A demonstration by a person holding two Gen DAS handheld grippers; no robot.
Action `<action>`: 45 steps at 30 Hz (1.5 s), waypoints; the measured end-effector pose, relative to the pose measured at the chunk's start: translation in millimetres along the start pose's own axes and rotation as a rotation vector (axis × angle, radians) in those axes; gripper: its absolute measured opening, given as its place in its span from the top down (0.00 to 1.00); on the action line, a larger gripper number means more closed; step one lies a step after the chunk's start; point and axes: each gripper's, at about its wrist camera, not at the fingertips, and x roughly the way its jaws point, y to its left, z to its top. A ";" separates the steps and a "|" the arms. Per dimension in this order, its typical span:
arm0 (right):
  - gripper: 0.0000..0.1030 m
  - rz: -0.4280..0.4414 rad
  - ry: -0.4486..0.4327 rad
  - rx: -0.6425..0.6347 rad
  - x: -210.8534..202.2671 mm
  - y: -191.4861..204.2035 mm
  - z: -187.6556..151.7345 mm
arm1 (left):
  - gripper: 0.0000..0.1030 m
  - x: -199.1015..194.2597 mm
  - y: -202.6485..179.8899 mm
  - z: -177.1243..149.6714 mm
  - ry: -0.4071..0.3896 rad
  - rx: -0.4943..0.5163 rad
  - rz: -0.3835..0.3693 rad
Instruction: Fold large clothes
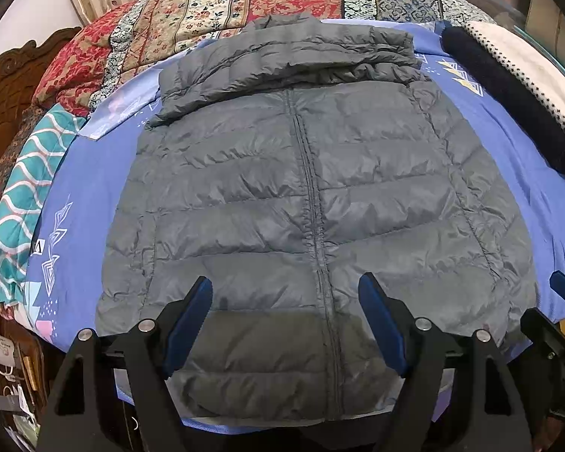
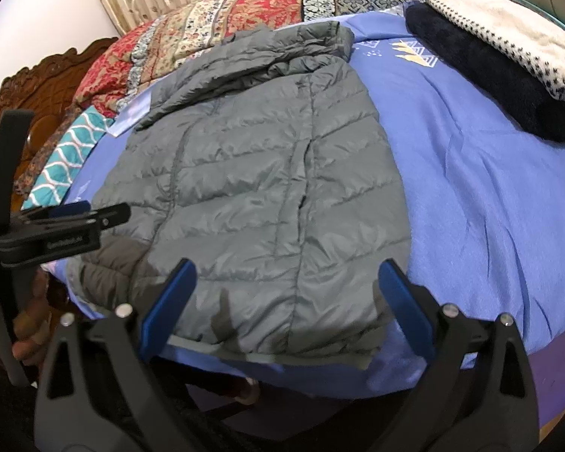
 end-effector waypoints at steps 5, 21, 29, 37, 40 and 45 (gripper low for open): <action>0.08 0.002 -0.011 0.012 -3.7 -4.1 -2.1 | 0.07 -3.4 -3.5 -1.1 -0.004 0.004 0.007; 0.06 0.035 -0.047 0.050 -19.2 -14.2 -13.3 | 0.07 -22.0 -20.8 -10.2 -0.035 0.057 0.010; 0.06 0.034 -0.061 0.094 -24.1 -24.6 -16.8 | 0.07 -21.5 -35.2 -11.1 -0.028 0.096 -0.010; 0.06 0.036 -0.061 0.111 -24.3 -29.4 -18.6 | 0.07 -19.4 -45.2 -10.2 -0.021 0.121 -0.018; 0.06 0.038 -0.058 0.112 -23.6 -29.9 -18.8 | 0.07 -18.8 -45.5 -10.0 -0.019 0.117 -0.017; 0.06 0.039 -0.054 0.106 -23.2 -27.6 -19.8 | 0.07 -16.5 -40.8 -10.4 -0.012 0.104 -0.019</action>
